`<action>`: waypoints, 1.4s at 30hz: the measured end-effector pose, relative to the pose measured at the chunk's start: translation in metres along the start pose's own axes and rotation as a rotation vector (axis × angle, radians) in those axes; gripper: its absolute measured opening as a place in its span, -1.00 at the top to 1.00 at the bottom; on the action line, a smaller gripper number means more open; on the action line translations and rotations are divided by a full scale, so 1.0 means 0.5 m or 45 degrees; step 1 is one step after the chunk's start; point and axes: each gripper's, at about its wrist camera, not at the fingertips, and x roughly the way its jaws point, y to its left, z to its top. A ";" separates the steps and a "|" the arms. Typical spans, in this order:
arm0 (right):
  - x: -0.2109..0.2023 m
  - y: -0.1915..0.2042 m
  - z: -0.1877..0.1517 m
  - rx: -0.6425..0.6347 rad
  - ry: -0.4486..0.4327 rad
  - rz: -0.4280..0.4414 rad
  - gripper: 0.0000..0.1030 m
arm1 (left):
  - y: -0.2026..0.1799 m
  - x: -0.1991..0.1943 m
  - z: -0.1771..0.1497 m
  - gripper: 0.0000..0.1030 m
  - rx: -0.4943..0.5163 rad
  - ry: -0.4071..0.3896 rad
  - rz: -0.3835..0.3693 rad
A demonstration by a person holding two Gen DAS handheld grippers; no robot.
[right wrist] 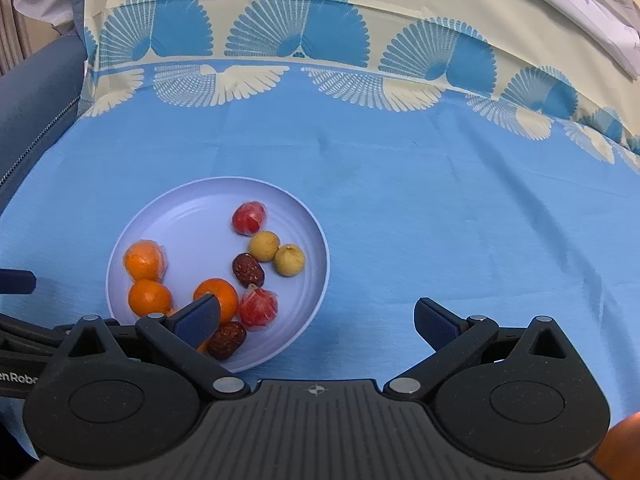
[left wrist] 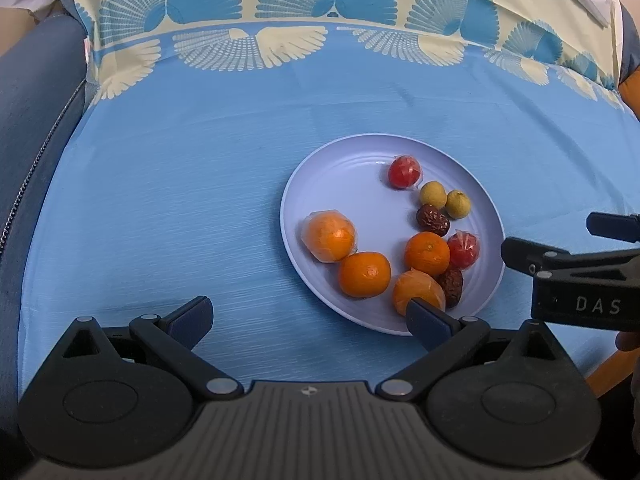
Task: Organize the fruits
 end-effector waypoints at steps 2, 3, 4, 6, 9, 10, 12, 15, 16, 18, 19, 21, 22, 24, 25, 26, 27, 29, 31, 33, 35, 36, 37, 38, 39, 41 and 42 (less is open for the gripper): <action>0.004 0.000 -0.001 -0.006 0.013 -0.015 -0.99 | 0.000 0.000 0.001 -0.99 -0.006 -0.002 0.001; 0.005 0.000 -0.002 -0.007 0.018 -0.019 -0.99 | 0.001 -0.001 0.001 -0.99 -0.008 -0.003 0.002; 0.006 -0.001 -0.003 -0.005 0.023 -0.020 -0.99 | 0.001 -0.001 0.001 -0.99 -0.008 -0.006 0.004; 0.007 -0.002 -0.004 -0.003 0.026 -0.019 -0.99 | 0.001 -0.002 0.002 -0.99 -0.009 -0.008 0.006; 0.006 -0.001 -0.004 -0.008 0.026 -0.016 -0.99 | 0.001 -0.002 0.002 -0.99 -0.009 -0.009 0.007; 0.006 -0.001 -0.004 -0.010 0.027 -0.016 -0.99 | 0.001 -0.002 0.002 -0.99 -0.009 -0.009 0.007; 0.006 0.000 -0.004 -0.015 0.029 -0.015 -0.99 | 0.001 -0.002 0.002 -0.99 -0.009 -0.009 0.006; 0.007 0.000 -0.003 -0.016 0.030 -0.014 -0.99 | 0.001 -0.003 0.002 -0.99 -0.005 -0.010 0.007; 0.007 0.000 -0.003 -0.016 0.030 -0.014 -0.99 | 0.000 -0.003 0.002 -0.99 -0.004 -0.011 0.007; 0.007 0.000 -0.003 -0.016 0.029 -0.015 -0.99 | -0.001 -0.003 0.003 -0.99 -0.003 -0.012 0.008; 0.007 0.000 -0.003 -0.017 0.029 -0.015 -0.99 | -0.001 -0.003 0.003 -0.99 -0.003 -0.012 0.007; 0.007 0.000 -0.003 -0.015 0.030 -0.014 -0.99 | -0.002 -0.004 0.003 -0.99 -0.001 -0.015 0.005; 0.007 0.000 -0.003 -0.015 0.030 -0.014 -0.99 | -0.002 -0.005 0.003 -0.99 0.000 -0.016 0.005; 0.005 0.001 -0.003 -0.014 0.028 -0.012 -0.99 | -0.003 -0.006 0.003 -0.99 0.002 -0.021 0.004; 0.005 0.002 -0.003 -0.013 0.026 -0.011 -0.99 | -0.003 -0.006 0.003 -0.99 0.002 -0.022 0.004; 0.004 0.001 -0.003 -0.013 0.025 -0.009 -0.99 | -0.004 -0.006 0.004 -0.99 0.004 -0.024 0.004; 0.004 0.001 -0.002 -0.013 0.025 -0.008 -0.99 | -0.004 -0.006 0.005 -0.99 0.005 -0.026 0.004; 0.004 0.002 -0.002 -0.014 0.025 -0.006 -0.99 | -0.005 -0.007 0.005 -0.99 0.008 -0.030 0.004; 0.004 0.002 -0.002 -0.014 0.026 -0.006 -0.99 | -0.007 -0.006 0.007 -0.99 0.009 -0.032 0.003; 0.004 0.002 -0.003 -0.013 0.025 -0.007 -0.99 | -0.005 -0.007 0.006 -0.99 0.006 -0.033 -0.001; 0.004 0.002 -0.003 -0.011 0.024 -0.006 -0.99 | -0.005 -0.007 0.007 -0.99 0.004 -0.035 -0.003; 0.004 0.002 -0.003 -0.009 0.024 -0.006 -0.99 | -0.004 -0.007 0.007 -0.99 0.003 -0.036 -0.003; 0.003 0.002 -0.003 -0.009 0.024 -0.006 -0.99 | -0.004 -0.008 0.008 -0.99 0.003 -0.039 -0.003; 0.003 0.001 -0.003 -0.008 0.024 -0.005 -0.99 | -0.004 -0.008 0.008 -0.99 0.003 -0.042 -0.004; 0.003 0.002 -0.003 -0.007 0.024 -0.005 -0.99 | -0.005 -0.009 0.008 -0.99 0.003 -0.043 -0.004; 0.003 -0.001 -0.002 -0.005 0.024 -0.003 -0.99 | -0.005 -0.009 0.009 -0.99 0.002 -0.045 -0.005; 0.003 0.000 -0.002 -0.003 0.024 -0.003 -0.99 | -0.005 -0.008 0.009 -0.99 0.003 -0.044 -0.005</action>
